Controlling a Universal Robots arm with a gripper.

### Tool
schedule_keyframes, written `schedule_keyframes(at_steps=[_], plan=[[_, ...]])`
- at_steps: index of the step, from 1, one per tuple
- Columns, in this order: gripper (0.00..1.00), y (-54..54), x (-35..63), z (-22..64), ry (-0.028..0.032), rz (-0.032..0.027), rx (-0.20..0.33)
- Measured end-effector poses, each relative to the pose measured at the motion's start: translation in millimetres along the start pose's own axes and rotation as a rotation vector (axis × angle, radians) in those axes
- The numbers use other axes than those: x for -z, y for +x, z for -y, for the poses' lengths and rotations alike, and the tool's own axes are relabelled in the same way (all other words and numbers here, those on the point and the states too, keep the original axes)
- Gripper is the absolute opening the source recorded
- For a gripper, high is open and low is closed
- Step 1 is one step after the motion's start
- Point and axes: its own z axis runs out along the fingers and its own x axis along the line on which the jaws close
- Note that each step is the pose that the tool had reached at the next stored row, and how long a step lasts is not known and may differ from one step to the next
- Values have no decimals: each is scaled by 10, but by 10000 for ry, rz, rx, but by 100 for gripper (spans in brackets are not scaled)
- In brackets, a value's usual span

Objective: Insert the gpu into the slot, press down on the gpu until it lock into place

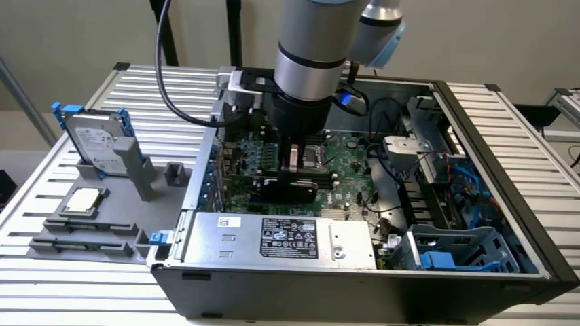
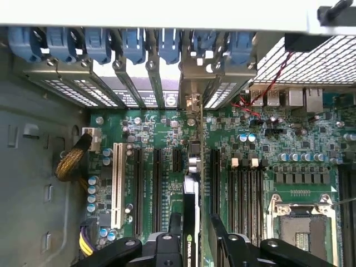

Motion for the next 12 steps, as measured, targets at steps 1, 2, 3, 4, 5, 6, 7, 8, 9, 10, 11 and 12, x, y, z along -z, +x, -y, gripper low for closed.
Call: schedule_keyframes(at_steps=[1,2,3,4,5,6,7,8,9,10,11,12], plan=[[34,-1,45,-4,-1,-2,1],[34,-3,89,-9,-1,0,2],[34,-4,137,-18,-1,-2,1],[34,-6,177,-30,-1,-2,1],[34,-7,207,-44,0,0,1],[31,-8,236,-63,-1,-2,0],[31,-8,256,-80,-1,-2,1],[25,-8,266,-95,-1,-1,1],[19,-8,268,-113,0,0,1],[19,-7,267,-132,2,0,1],[13,-7,266,-152,2,-1,1],[13,-7,264,-174,4,-1,1]])
